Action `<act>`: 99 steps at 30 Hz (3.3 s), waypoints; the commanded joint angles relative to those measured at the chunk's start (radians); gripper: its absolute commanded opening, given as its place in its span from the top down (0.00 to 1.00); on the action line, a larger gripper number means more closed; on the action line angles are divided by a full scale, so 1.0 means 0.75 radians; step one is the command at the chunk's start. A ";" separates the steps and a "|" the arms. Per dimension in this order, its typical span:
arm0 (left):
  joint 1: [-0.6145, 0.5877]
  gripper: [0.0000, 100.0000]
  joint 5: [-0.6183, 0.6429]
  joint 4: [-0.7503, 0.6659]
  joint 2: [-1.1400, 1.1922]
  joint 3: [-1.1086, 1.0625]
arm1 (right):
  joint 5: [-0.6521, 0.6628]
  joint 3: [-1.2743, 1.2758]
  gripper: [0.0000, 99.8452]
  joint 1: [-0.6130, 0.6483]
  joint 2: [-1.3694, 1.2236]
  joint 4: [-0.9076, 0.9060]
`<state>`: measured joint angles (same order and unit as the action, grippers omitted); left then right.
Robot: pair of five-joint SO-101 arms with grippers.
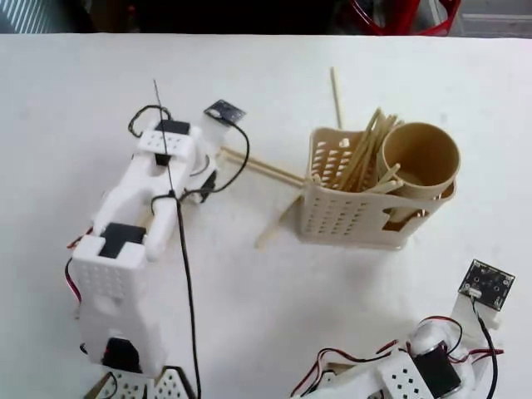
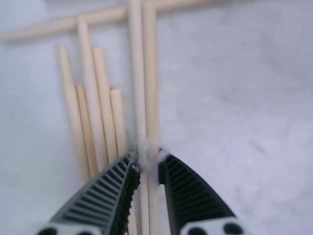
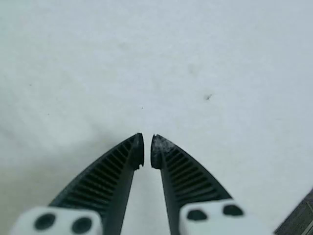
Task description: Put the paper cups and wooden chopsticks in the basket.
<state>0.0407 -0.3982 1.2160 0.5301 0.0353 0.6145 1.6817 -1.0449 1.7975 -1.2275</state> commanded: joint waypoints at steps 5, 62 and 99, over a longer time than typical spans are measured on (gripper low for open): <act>-0.009 0.98 -0.010 0.000 -0.001 0.043 | 0.010 0.012 0.96 -0.009 0.001 0.001; 0.897 0.97 0.538 -0.618 -1.169 0.164 | 0.010 0.012 0.96 -0.009 0.001 0.001; 0.111 0.90 0.346 0.231 -1.177 0.000 | 0.276 -0.254 0.96 0.287 0.001 0.152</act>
<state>0.2432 -0.1297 1.3387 -0.3429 0.1105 0.7725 1.5927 -0.9022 1.7975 -1.0817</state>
